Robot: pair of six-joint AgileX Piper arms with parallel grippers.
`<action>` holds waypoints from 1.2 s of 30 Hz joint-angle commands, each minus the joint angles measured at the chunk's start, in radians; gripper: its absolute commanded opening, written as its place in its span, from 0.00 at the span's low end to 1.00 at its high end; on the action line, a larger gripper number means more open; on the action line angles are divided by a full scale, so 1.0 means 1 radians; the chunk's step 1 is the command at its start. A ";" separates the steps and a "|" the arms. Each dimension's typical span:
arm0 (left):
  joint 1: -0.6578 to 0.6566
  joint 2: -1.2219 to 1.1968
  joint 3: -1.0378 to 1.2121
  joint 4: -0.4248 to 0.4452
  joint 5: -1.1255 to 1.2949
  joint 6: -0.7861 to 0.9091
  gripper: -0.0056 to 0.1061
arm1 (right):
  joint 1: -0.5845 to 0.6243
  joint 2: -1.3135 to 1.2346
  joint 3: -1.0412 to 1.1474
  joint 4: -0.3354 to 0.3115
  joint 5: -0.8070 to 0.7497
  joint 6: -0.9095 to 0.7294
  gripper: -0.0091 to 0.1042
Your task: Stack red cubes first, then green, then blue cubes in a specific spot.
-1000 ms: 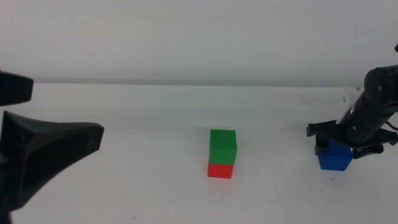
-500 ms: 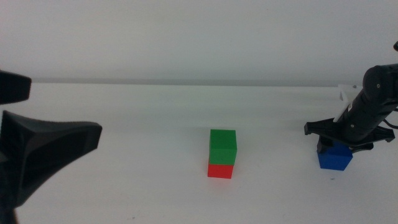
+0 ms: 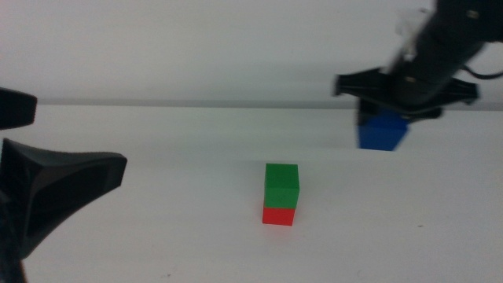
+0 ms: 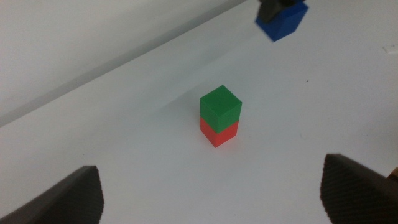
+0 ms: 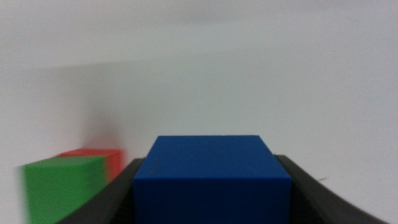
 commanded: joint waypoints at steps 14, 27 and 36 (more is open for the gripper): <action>0.003 -0.004 0.004 0.002 -0.018 0.000 0.89 | 0.228 0.217 -0.301 -0.023 0.186 0.225 0.12; 0.003 -0.004 0.004 0.002 -0.018 0.000 0.89 | 0.259 0.288 -0.290 0.002 0.186 0.280 0.12; 0.003 -0.004 0.004 0.002 -0.018 0.000 0.89 | 0.261 0.288 -0.286 0.004 0.186 0.205 0.12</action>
